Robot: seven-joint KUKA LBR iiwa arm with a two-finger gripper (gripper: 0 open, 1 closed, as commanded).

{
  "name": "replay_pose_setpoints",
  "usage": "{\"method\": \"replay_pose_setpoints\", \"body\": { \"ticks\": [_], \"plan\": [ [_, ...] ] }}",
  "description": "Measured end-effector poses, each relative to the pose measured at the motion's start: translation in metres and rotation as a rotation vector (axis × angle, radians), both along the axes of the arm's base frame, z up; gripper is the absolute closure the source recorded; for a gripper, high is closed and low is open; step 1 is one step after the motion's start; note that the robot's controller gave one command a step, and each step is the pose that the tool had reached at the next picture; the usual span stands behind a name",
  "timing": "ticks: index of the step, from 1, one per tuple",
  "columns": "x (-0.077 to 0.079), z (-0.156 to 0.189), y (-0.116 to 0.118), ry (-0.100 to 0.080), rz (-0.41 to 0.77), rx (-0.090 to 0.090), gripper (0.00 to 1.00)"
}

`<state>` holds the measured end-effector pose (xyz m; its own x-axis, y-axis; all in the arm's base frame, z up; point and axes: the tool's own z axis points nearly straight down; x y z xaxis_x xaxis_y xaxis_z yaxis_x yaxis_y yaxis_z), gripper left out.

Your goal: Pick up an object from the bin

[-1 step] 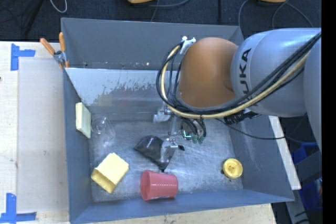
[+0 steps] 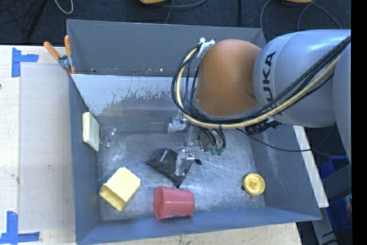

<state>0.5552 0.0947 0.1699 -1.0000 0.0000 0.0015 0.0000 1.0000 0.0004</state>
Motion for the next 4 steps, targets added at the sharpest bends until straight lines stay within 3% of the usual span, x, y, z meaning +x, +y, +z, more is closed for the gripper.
{"method": "replay_pose_setpoints", "body": {
  "ticks": [2, 4],
  "plan": [
    [-0.009, -0.098, -0.009, -0.012, -0.170, 0.002, 0.00],
    [-0.007, -0.095, -0.008, -0.006, -0.170, 0.000, 0.00]
  ]
}}
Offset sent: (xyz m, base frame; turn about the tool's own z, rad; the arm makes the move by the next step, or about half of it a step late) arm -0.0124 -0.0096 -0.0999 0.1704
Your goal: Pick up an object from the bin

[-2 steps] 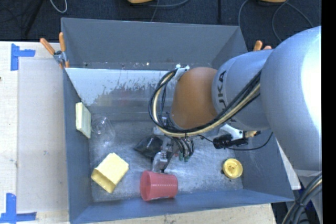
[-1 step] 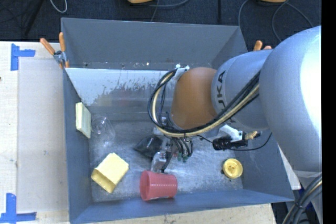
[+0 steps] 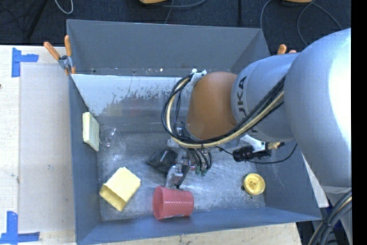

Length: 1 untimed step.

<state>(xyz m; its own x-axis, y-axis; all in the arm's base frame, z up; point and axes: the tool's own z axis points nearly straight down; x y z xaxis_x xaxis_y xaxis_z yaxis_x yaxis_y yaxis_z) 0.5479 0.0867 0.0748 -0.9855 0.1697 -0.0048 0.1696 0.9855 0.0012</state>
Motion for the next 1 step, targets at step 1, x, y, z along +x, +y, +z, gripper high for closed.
{"method": "replay_pose_setpoints", "body": {
  "ticks": [1],
  "plan": [
    [0.0003, 0.0026, 0.0013, -0.005, -0.032, 0.003, 1.00]
  ]
}}
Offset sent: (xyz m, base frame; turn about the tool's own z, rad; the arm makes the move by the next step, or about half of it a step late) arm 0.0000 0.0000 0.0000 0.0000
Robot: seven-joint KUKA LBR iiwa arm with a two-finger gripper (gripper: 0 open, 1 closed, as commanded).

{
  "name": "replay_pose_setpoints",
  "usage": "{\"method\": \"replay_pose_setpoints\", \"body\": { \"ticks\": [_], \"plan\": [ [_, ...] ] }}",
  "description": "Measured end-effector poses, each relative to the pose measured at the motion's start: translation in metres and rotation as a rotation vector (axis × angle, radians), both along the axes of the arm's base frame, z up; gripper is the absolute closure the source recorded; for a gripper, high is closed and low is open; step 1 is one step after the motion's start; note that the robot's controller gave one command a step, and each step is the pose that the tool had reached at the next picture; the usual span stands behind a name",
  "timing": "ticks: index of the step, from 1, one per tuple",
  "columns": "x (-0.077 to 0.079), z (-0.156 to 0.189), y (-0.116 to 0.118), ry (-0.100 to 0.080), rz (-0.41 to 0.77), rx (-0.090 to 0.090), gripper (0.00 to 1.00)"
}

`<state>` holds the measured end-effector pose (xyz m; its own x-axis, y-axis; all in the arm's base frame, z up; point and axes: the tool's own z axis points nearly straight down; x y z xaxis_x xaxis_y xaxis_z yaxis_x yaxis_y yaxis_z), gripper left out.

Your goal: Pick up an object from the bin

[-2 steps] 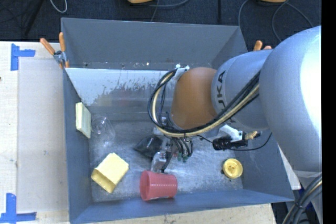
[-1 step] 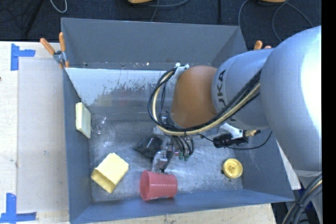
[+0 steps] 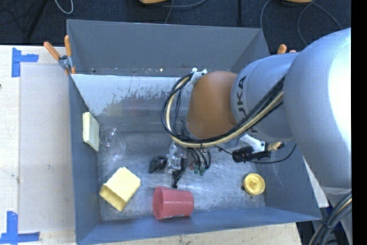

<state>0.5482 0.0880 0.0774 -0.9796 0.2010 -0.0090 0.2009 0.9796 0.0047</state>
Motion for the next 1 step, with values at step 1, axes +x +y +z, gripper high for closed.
{"method": "replay_pose_setpoints", "body": {
  "ticks": [1],
  "plan": [
    [0.0000, 0.0000, 0.0000, 0.000, -0.001, 0.000, 1.00]
  ]
}}
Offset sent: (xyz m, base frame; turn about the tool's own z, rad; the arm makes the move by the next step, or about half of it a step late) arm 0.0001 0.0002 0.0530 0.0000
